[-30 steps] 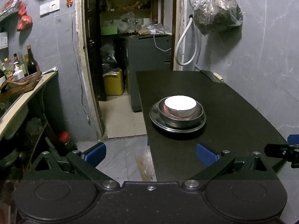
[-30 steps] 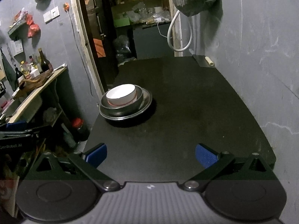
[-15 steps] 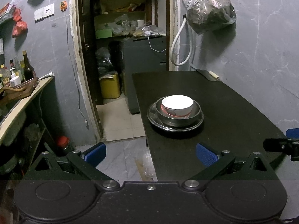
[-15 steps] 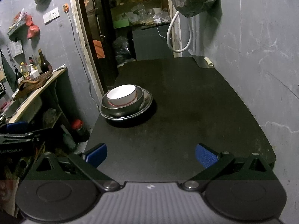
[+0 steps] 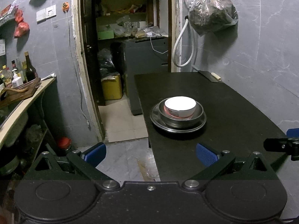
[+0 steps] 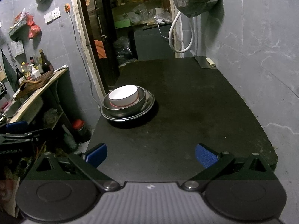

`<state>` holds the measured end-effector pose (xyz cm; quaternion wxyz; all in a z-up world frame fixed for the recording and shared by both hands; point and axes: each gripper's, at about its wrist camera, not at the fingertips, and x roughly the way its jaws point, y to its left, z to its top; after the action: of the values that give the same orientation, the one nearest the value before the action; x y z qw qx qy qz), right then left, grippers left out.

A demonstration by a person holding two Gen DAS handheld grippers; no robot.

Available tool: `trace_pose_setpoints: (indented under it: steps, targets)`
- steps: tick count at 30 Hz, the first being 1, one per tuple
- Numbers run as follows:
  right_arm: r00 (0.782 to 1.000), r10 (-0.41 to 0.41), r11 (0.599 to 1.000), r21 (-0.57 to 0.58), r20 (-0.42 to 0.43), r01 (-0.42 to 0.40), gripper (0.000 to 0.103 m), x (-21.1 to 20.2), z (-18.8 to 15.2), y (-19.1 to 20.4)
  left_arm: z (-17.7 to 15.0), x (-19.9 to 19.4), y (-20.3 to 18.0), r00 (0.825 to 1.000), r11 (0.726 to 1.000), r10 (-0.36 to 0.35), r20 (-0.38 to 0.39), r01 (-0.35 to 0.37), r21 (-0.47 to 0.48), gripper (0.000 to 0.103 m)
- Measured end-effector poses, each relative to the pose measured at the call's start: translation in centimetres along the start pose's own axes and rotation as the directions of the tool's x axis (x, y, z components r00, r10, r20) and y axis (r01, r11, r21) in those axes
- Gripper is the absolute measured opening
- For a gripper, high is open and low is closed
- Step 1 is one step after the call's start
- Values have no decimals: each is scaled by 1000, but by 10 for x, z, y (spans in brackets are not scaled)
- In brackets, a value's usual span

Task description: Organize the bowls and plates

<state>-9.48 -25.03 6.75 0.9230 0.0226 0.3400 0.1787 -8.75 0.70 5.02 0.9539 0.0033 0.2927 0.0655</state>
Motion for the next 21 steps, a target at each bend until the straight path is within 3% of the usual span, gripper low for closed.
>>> trace_pose_setpoints:
  steps: [21]
  targets:
    - [1000, 8, 1000, 3, -21, -8, 103, 4, -1, 0, -1, 3, -1, 1000, 1000, 1, -9, -1, 10, 102]
